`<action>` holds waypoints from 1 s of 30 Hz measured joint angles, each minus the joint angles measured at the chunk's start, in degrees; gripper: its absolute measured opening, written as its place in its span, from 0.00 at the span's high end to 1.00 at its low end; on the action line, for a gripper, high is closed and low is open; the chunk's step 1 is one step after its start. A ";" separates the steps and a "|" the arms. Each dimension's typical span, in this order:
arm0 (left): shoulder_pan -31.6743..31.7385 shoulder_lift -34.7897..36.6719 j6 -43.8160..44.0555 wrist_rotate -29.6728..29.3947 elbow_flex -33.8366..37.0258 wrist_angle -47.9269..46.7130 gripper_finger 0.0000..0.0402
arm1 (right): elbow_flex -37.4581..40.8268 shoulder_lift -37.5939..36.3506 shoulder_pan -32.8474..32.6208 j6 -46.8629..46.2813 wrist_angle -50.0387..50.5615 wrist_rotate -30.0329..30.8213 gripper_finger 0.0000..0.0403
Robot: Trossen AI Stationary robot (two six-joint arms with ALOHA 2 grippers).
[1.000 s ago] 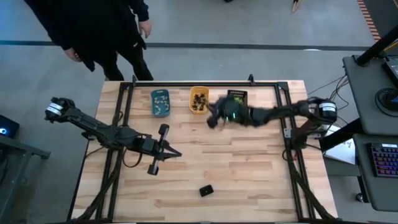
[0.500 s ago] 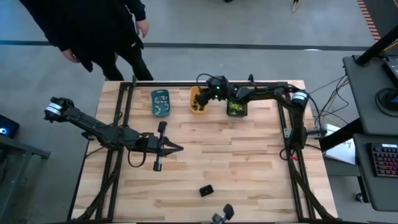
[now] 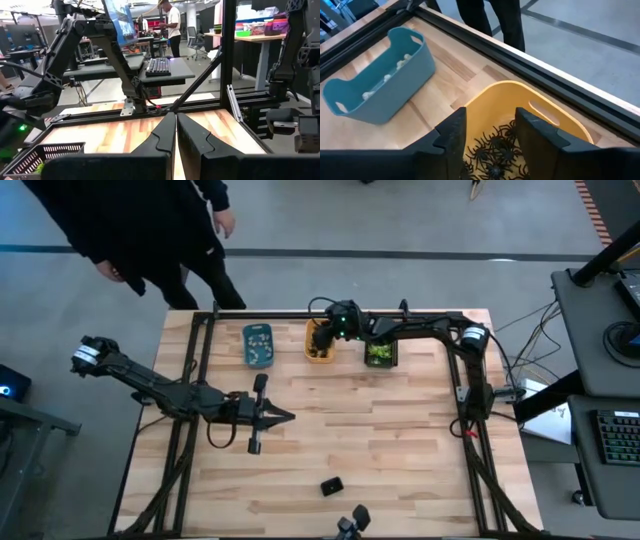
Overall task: Sort Halloween decoration
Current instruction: Put the black spider toy into the orange bin, then return to Home Position
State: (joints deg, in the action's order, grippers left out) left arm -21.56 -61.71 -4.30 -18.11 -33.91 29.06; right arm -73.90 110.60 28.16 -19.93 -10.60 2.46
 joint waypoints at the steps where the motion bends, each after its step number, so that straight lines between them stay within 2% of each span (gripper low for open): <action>1: 0.00 0.00 0.24 0.00 0.00 0.00 1.00 | -0.04 -0.17 0.00 0.25 0.08 -0.05 0.60; 7: 0.00 0.15 -1.14 -3.22 0.00 -1.82 1.00 | 0.01 -3.05 -1.57 5.05 0.52 -1.05 0.56; 14: 0.00 4.57 -2.29 -3.43 1.10 -9.66 1.00 | 4.65 -8.18 -8.07 15.02 -1.59 -6.83 0.57; 22: -0.04 16.61 -0.47 -1.92 9.68 -9.81 1.00 | 19.68 -20.75 -14.68 22.11 -8.73 -9.15 0.60; 30: 0.03 29.26 0.96 -2.28 17.40 -9.42 1.00 | 36.03 -37.81 -15.54 23.39 -11.62 -11.92 0.60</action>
State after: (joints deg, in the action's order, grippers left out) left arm -21.53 -32.46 -3.33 -20.39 -16.51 19.64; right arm -37.87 72.79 12.62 3.46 -22.22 -9.47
